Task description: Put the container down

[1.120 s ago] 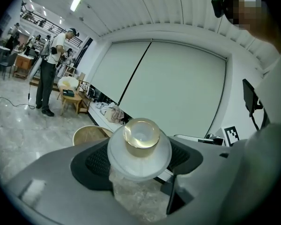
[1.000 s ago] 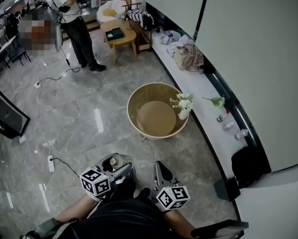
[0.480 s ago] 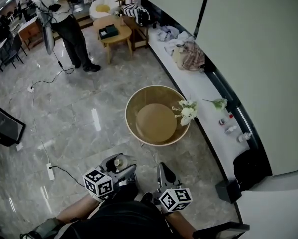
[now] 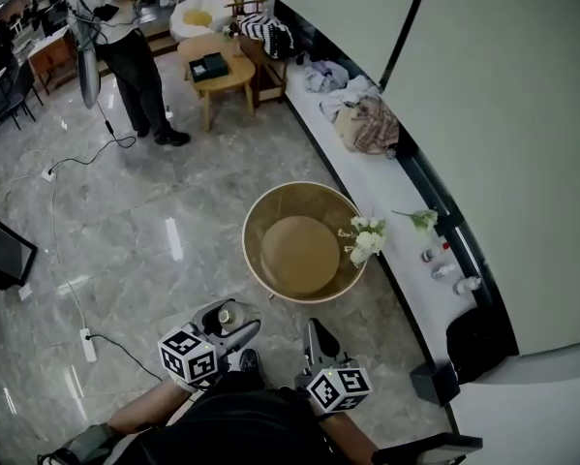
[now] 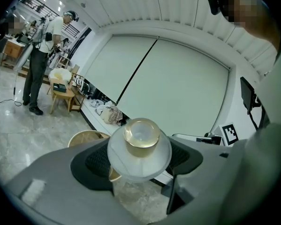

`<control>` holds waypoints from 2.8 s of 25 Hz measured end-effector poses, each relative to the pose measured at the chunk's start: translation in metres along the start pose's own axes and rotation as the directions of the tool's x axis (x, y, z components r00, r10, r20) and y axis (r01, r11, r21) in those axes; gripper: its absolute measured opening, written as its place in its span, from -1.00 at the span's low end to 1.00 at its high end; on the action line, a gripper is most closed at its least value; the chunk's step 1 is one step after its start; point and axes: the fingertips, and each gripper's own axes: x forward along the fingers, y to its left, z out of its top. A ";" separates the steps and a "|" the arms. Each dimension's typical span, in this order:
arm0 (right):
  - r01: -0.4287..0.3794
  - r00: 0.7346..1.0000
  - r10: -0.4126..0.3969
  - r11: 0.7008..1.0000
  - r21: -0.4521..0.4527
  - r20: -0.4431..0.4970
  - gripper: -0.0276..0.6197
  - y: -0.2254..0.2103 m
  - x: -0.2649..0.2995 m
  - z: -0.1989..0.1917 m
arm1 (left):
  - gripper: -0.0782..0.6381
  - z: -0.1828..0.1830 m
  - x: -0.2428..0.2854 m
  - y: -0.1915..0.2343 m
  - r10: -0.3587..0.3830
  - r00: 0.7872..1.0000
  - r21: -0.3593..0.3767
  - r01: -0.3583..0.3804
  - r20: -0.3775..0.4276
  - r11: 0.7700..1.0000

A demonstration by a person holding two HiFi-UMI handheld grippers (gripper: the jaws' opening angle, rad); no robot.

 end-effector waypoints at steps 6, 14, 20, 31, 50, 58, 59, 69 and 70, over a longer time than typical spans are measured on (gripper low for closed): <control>0.001 1.000 -0.001 1.000 -0.004 0.002 -0.90 0.012 0.018 0.005 | 0.17 0.015 -0.002 0.020 -0.009 1.000 -0.003 0.009 0.024 1.000; 0.003 1.000 -0.002 1.000 0.012 -0.010 -0.90 0.005 0.040 0.004 | 0.17 0.021 0.013 0.035 -0.008 1.000 -0.012 0.008 0.012 1.000; -0.043 0.999 0.043 0.999 0.029 -0.012 -0.90 -0.008 0.066 0.014 | 0.17 0.029 0.033 0.044 0.024 1.000 -0.005 -0.024 -0.002 1.000; -0.050 0.998 0.052 0.996 0.070 -0.031 -0.90 -0.086 0.112 0.044 | 0.17 0.051 0.121 0.057 0.052 0.998 -0.015 -0.052 -0.025 0.999; -0.154 0.987 0.156 0.984 0.095 -0.022 -0.90 -0.146 0.170 0.093 | 0.17 0.094 0.176 0.077 0.190 0.982 -0.002 -0.190 0.005 0.982; -0.128 0.991 0.131 0.987 0.100 -0.020 -0.90 -0.166 0.199 0.097 | 0.17 0.100 0.192 0.113 0.224 0.974 0.008 -0.223 -0.023 0.975; -0.121 0.992 0.123 0.988 0.099 -0.018 -0.90 -0.168 0.204 0.097 | 0.17 0.101 0.195 0.120 0.223 0.974 0.015 -0.223 -0.029 0.975; -0.021 1.000 0.023 0.997 0.078 -0.016 -0.90 -0.194 0.248 0.090 | 0.17 0.093 0.226 0.185 0.230 0.968 0.152 -0.214 -0.101 0.965; -0.011 1.000 0.012 0.997 0.078 -0.018 -0.90 -0.198 0.251 0.087 | 0.17 0.089 0.231 0.192 0.231 0.967 0.161 -0.212 -0.110 0.964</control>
